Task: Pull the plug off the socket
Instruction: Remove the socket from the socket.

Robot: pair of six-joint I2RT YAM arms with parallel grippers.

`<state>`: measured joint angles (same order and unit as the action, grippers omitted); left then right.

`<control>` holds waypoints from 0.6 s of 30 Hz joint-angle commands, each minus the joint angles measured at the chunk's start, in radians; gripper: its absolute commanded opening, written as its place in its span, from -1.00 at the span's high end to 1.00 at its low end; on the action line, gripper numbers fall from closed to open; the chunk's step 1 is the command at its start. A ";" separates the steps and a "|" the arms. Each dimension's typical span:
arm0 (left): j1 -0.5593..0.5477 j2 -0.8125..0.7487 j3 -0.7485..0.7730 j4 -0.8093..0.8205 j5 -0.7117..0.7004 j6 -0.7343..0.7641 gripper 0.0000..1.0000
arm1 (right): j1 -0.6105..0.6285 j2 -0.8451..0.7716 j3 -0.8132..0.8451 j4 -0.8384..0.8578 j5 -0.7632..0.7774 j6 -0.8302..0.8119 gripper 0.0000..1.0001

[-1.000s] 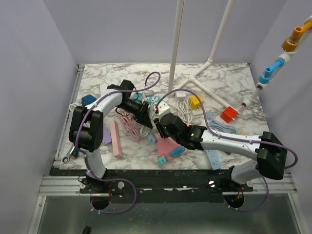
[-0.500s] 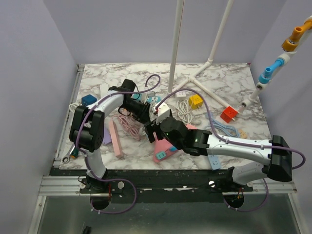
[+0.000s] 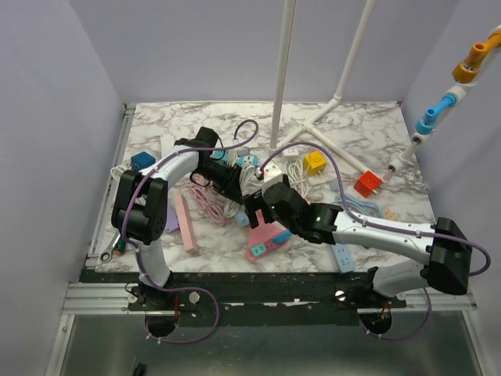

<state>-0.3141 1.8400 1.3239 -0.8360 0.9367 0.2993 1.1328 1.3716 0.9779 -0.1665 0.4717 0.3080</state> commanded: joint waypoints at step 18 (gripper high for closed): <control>0.004 -0.038 0.057 -0.044 0.004 0.058 1.00 | -0.142 0.171 0.012 0.012 -0.180 -0.049 -0.28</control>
<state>-0.3145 1.8400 1.3453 -0.8730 0.9329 0.3325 0.9890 1.5482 0.9901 -0.1711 0.2535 0.2661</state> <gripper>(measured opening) 0.273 0.670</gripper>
